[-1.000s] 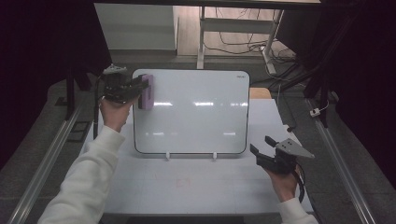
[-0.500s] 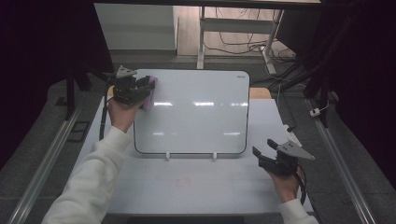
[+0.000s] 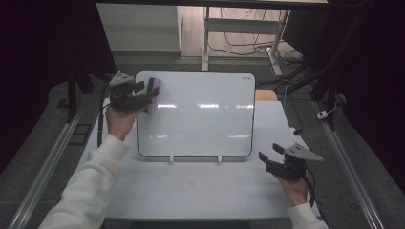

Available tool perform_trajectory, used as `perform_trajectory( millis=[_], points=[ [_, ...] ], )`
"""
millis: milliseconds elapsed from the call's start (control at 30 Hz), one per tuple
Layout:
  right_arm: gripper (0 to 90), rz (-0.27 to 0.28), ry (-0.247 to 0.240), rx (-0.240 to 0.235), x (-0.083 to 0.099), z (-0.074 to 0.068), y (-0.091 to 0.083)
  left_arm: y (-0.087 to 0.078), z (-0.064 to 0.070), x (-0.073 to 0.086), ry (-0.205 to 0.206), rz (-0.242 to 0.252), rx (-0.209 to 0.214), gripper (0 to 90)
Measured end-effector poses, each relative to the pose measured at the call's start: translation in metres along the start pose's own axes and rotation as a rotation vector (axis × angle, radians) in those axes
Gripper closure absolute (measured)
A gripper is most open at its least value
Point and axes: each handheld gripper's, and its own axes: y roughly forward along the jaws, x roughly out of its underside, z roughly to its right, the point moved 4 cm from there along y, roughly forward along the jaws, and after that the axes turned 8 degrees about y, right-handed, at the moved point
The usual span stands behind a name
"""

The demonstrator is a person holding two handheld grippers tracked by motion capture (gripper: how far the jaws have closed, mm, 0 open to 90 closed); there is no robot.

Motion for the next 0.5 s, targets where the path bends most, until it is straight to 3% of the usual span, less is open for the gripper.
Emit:
perform_trajectory(
  millis=[133,300,500],
  points=[
    [31.8,-0.035,-0.018,-0.023,0.006,0.003,0.003,-0.016,0.005,0.018,0.02,-0.012,0.065,32.3],
    [31.6,-0.041,-0.029,-0.061,0.01,0.003,0.005,-0.039,0.012,0.047,0.039,-0.041,0.124,29.1],
    [31.6,-0.039,-0.045,-0.088,0.016,-0.001,0.007,-0.062,0.02,0.088,0.025,-0.063,0.182,26.4]
  ],
)
